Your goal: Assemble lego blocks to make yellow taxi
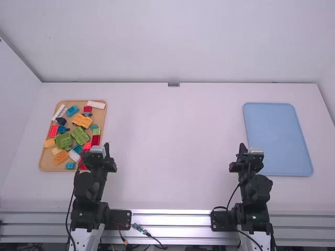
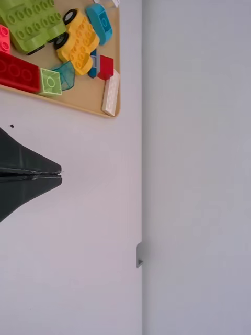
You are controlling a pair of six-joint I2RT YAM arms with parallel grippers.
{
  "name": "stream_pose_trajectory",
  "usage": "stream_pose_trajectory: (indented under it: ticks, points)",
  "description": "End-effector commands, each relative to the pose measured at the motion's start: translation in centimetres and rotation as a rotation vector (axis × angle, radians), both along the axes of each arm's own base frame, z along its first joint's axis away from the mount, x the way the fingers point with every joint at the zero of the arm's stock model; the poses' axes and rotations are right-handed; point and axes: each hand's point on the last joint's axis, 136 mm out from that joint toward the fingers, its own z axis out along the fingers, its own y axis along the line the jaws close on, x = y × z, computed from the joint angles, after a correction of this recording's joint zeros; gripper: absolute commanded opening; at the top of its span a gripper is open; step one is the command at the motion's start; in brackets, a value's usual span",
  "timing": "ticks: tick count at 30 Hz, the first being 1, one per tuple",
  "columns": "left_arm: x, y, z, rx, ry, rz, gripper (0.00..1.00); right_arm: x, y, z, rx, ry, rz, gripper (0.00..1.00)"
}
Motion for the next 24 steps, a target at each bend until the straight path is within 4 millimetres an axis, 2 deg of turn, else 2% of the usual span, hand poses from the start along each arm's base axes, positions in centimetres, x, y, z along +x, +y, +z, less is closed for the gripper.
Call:
stream_pose_trajectory:
  ticks: [1,7,11,17,20,21,24]
  points:
    - [0.0,0.0,0.1,-0.002,-0.003,0.000,0.01,0.0,0.1,0.1,-0.006,-0.003,0.003,0.01]
    - [0.1,-0.4,2.7,-0.029,-0.052,0.002,0.06,0.1,-0.7,2.6,-0.050,-0.051,-0.038,0.06]
    - [0.2,0.3,5.3,-0.029,-0.105,0.042,0.11,0.2,-1.5,5.2,-0.051,-0.100,-0.090,0.10]
    - [0.5,0.3,7.3,-0.029,-0.107,0.041,0.18,0.2,-2.6,8.5,-0.056,-0.164,-0.156,0.17]
    - [0.8,0.2,8.7,-0.018,-0.109,0.040,0.23,0.4,-2.0,10.9,-0.091,-0.211,-0.119,0.22]
    - [0.8,0.3,8.9,-0.018,-0.110,0.043,0.24,0.5,-1.9,11.2,-0.096,-0.216,-0.115,0.22]
    - [1.2,0.7,10.9,-0.026,-0.129,0.070,0.30,0.7,-1.0,13.8,-0.103,-0.271,-0.069,0.28]
